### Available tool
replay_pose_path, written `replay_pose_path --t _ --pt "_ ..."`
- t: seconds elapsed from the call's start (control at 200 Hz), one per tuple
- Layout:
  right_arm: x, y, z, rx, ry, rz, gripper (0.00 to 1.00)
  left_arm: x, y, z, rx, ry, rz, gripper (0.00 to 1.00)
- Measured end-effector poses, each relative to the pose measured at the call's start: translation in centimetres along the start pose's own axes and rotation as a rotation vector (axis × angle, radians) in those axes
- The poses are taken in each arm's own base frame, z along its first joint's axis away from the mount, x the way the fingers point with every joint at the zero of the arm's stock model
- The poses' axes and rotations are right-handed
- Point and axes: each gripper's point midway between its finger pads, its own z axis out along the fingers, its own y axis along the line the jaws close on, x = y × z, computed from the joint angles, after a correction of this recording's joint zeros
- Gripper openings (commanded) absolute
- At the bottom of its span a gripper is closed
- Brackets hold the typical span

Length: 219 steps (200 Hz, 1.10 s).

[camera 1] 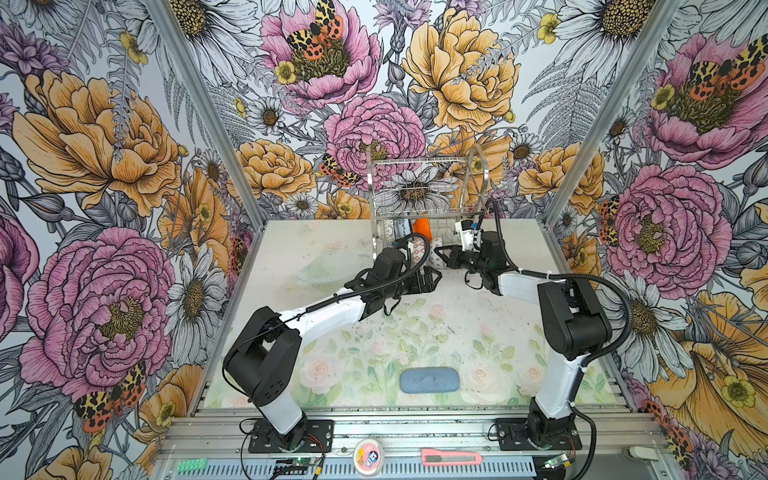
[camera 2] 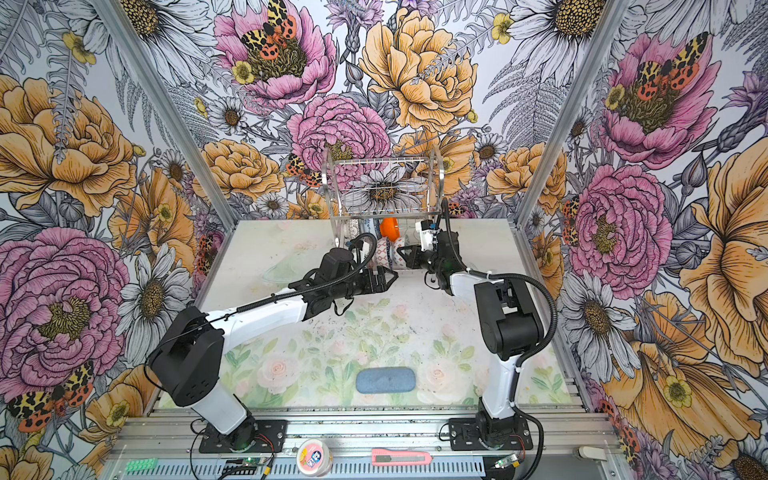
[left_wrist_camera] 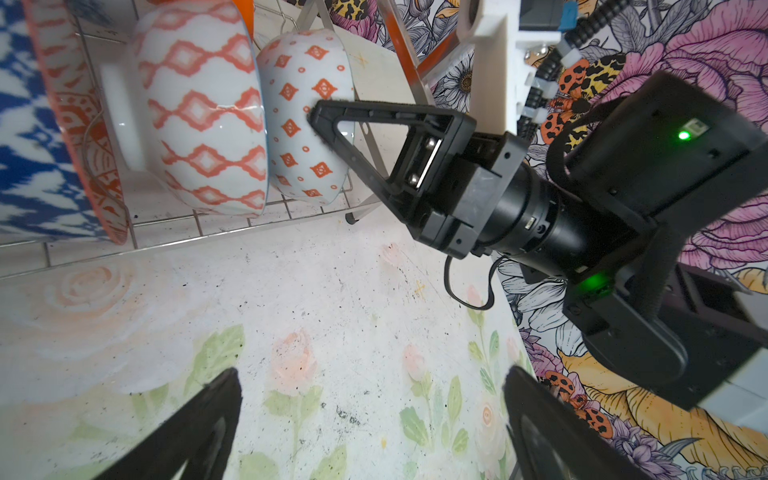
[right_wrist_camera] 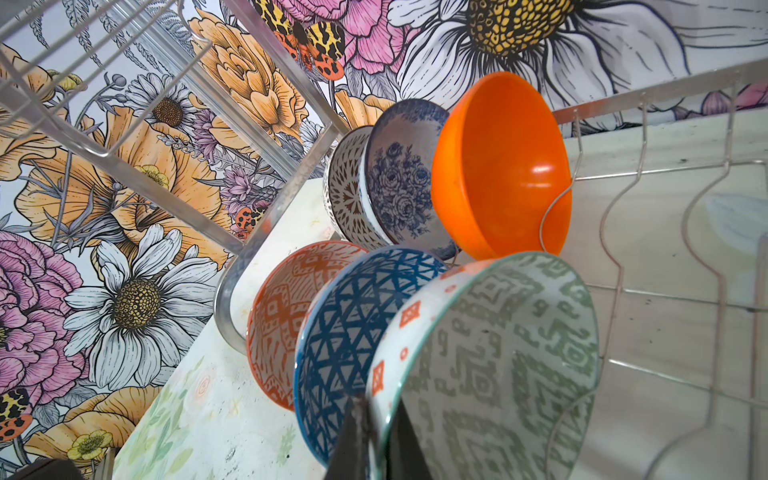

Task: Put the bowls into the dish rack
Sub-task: 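Lower the green bowl upright into the rack slot with the right gripper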

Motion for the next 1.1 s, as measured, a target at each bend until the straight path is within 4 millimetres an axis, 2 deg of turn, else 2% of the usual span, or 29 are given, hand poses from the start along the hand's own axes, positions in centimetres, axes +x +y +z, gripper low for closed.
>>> replay_pose_path --t 1.096 --pt "0.41 -0.33 -0.77 0.081 0.040 -0.048 0.18 -0.28 -0.26 -0.05 0.003 -0.003 0.001 0.99"
